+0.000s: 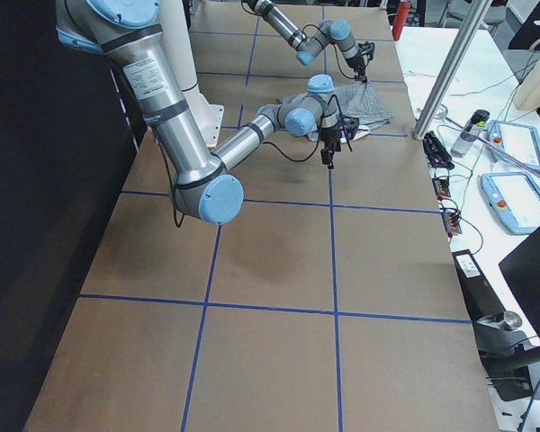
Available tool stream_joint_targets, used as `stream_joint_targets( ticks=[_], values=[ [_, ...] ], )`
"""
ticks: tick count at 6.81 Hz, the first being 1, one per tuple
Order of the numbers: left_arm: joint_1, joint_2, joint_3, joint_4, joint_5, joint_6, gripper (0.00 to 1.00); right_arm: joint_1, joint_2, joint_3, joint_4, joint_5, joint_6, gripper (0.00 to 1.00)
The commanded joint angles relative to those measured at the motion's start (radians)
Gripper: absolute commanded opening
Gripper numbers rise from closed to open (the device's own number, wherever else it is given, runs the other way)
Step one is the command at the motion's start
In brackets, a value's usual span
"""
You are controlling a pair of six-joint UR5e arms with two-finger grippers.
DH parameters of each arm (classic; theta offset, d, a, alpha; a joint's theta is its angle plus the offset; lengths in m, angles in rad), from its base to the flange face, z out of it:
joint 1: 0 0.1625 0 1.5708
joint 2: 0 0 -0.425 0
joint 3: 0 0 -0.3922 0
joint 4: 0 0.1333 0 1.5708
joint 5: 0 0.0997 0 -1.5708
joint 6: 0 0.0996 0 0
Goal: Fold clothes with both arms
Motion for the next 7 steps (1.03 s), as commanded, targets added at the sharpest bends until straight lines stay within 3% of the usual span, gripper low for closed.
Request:
stream_joint_targets(
  ticks=[1,2,3,5,6,7],
  values=[
    [-0.039,0.042,-0.014,-0.104,-0.116,0.12,1.0,-0.052,0.019,0.007,0.005,-0.03,0.152,1.0],
    [-0.047,0.078,-0.065,-0.111,-0.206,0.116,1.0,-0.11,0.069,-0.01,0.006,-0.103,0.294,0.88],
    [-0.047,0.108,-0.148,-0.096,-0.21,0.105,1.0,-0.136,0.118,-0.061,0.035,-0.154,0.411,0.69],
    [-0.025,0.108,-0.158,-0.096,-0.211,0.038,1.0,-0.161,0.292,-0.373,0.206,-0.246,0.518,0.64],
    [-0.019,0.109,-0.158,-0.096,-0.21,0.025,1.0,-0.163,0.389,-0.51,0.227,-0.257,0.535,0.64],
    [-0.016,0.109,-0.158,-0.096,-0.21,0.006,1.0,-0.167,0.425,-0.56,0.227,-0.264,0.537,0.65]
  ],
)
